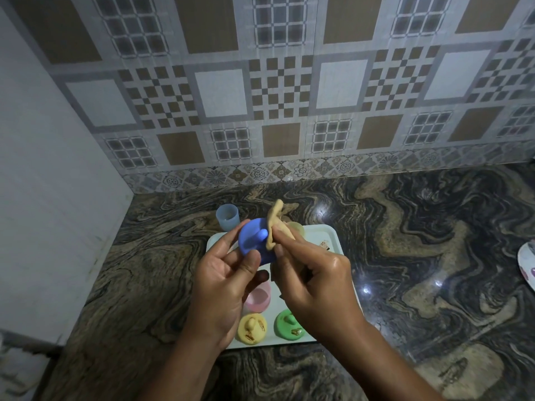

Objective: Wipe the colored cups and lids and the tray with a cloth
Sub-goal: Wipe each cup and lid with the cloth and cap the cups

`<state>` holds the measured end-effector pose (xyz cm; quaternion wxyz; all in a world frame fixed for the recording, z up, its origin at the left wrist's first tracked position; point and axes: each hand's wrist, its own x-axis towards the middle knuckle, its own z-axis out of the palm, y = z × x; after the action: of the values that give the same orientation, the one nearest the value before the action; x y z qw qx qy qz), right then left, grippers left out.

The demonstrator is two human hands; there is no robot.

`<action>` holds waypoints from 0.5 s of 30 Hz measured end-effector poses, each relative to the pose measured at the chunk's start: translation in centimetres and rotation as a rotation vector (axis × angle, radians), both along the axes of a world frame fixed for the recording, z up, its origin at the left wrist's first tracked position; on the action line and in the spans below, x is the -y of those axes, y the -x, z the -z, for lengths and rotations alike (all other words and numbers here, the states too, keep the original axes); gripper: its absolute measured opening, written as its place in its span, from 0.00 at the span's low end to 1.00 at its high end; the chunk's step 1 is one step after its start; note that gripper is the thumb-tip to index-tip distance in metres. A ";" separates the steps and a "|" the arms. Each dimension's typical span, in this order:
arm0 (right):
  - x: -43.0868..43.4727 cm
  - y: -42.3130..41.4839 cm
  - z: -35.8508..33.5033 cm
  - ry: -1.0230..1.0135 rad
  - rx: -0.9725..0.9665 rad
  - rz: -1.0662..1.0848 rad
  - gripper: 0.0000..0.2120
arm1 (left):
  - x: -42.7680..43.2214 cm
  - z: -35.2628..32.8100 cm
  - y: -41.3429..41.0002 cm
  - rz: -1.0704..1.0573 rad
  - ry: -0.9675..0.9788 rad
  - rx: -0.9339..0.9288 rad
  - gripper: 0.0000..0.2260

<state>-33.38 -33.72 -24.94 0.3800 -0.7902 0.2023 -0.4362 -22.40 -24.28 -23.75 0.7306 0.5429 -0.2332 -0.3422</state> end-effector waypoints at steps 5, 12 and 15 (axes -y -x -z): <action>0.4 -0.1 -0.1 -0.126 0.011 0.005 0.14 | 0.0 -0.2 -0.2 -0.077 -0.012 -0.070 0.17; 0.1 -0.1 0.2 -0.197 0.016 -0.023 0.15 | 0.3 -0.4 0.4 -0.050 0.034 0.026 0.24; 0.2 0.0 -0.1 -0.187 0.029 -0.015 0.14 | 0.3 -0.3 0.2 -0.064 0.001 0.019 0.21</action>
<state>-33.33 -33.93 -24.84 0.4582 -0.7464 0.2307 -0.4239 -22.65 -24.60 -23.40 0.7391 0.5532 -0.2228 -0.3131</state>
